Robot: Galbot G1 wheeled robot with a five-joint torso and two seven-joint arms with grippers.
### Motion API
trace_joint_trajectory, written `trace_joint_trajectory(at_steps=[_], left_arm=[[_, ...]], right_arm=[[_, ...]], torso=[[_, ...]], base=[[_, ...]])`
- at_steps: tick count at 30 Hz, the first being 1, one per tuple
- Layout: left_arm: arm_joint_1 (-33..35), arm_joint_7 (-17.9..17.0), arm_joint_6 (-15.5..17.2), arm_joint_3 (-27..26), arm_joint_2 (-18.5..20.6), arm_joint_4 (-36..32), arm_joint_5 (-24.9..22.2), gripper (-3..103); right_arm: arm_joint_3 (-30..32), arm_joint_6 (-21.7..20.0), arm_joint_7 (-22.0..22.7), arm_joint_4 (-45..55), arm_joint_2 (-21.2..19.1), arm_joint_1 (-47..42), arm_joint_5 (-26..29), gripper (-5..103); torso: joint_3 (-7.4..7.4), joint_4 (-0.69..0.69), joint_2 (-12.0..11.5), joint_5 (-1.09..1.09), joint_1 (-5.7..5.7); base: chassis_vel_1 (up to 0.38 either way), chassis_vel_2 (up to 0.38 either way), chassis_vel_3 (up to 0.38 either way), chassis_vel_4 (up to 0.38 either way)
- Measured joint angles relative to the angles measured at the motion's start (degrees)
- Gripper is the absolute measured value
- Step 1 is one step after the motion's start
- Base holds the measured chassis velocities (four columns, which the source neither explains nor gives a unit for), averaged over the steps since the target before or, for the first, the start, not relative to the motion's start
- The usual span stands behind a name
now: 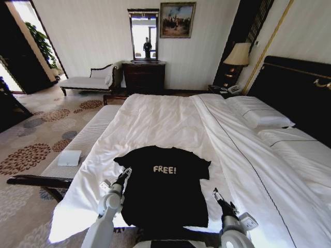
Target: Fold the clothes on the bed.
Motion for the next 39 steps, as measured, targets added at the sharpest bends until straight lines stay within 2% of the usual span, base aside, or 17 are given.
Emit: trace_joint_trajectory(at_steps=[1,3,4,5,7,8,10,11,13,14,16,17,20,22,28,37,39], left_arm=[[-0.1,0.0,0.0,0.1,-0.1,0.2,-0.1,81],[-0.1,0.0,0.0,0.2,-0.1,0.5,-0.1,81],[-0.1,0.0,0.0,0.3,-0.3,0.8,-0.2,71],[-0.1,0.0,0.1,0.3,-0.3,0.9,-0.4,71],[0.0,0.0,0.1,0.4,-0.4,0.8,-0.7,59],[0.0,0.0,0.1,0.4,-0.4,0.8,-0.7,59],[0.4,0.0,0.3,0.5,-0.5,0.3,-1.0,48],[0.5,0.0,0.3,0.5,-0.5,0.2,-1.1,48],[0.7,0.0,0.4,0.7,-0.5,-0.1,-1.1,36],[0.7,0.0,0.4,0.7,-0.5,-0.1,-1.1,36],[0.7,0.0,0.4,0.7,-0.5,-0.1,-1.0,26],[0.7,0.0,0.4,0.7,-0.5,-0.1,-1.0,26],[0.5,0.0,0.4,0.5,-0.4,0.2,-1.0,15],[-0.1,0.1,0.3,0.1,-0.2,0.9,-1.2,4],[-0.9,0.0,0.2,-0.4,0.1,0.5,-2.1,0],[2.5,0.1,-0.9,-2.0,2.3,-2.5,-2.2,-3],[2.8,0.2,-1.0,-2.1,2.4,-2.8,-2.1,0]], right_arm=[[0.0,0.0,0.0,0.0,0.0,0.0,0.0,100],[0.0,0.0,0.0,0.0,0.0,0.0,0.0,100],[0.0,0.0,0.0,0.0,0.0,0.0,0.0,100],[0.0,0.0,0.0,0.0,0.0,0.0,0.0,100],[0.0,0.0,0.0,-0.1,0.1,0.0,-0.1,100],[0.0,0.0,0.0,-0.1,0.1,0.0,-0.1,100],[-0.1,0.0,0.0,-0.3,0.2,0.0,-0.4,100],[-0.2,0.0,0.0,-0.4,0.3,0.0,-0.6,100],[-0.4,-0.1,0.0,-0.4,0.6,0.0,-0.9,100],[-0.4,-0.1,0.0,-0.4,0.6,0.0,-0.9,100],[-0.6,-0.1,-0.1,-0.4,0.8,0.0,-1.2,100],[-0.6,-0.1,-0.1,-0.4,0.8,-0.1,-1.3,100],[-0.6,-0.1,-0.1,-0.4,0.9,-0.3,-1.6,100],[-0.6,-0.1,-0.1,-0.4,1.0,-0.6,-1.9,100],[-0.6,-0.1,-0.2,-0.2,1.3,-1.0,-2.4,100],[-0.9,-0.1,-0.4,-0.2,1.8,-1.0,-3.0,100],[-1.0,-0.1,-0.5,-0.2,1.8,-1.0,-3.1,100]], torso=[[0.00,0.00,0.0,0.00,0.00],[0.00,0.00,0.0,0.00,0.00],[0.00,0.01,0.0,0.00,0.00],[0.00,0.01,0.0,0.00,0.00],[0.00,0.00,0.0,0.00,0.00],[0.00,0.00,0.0,0.00,0.00],[0.00,0.01,0.0,0.00,0.00],[0.00,0.01,0.0,0.01,0.00],[0.00,0.01,0.0,0.00,0.00],[0.00,0.01,0.0,0.00,0.00],[0.00,0.01,0.0,0.00,0.00],[0.00,0.01,0.0,0.00,0.00],[0.00,0.01,0.0,0.00,0.00],[0.00,0.00,0.0,0.00,0.00],[0.00,0.00,0.0,-0.01,0.00],[0.00,0.00,0.0,-0.01,0.00],[0.00,0.01,0.0,-0.01,0.00]], base=[[0.000,0.000,0.000,0.000],[0.000,0.000,0.000,0.000],[0.000,0.000,0.000,0.000],[0.000,0.000,0.000,0.000],[0.000,0.000,0.000,0.000],[0.000,0.000,0.000,0.000],[0.000,0.000,0.000,0.000],[0.000,0.000,0.000,0.000],[0.000,0.000,0.000,0.000],[0.000,0.000,0.000,0.000],[0.000,0.000,0.000,0.000],[0.000,0.000,0.000,0.000],[0.000,0.000,0.000,0.000],[0.000,0.000,0.000,0.000],[0.000,0.000,0.000,0.000],[0.000,0.000,0.000,0.000],[0.000,0.000,0.000,0.000]])
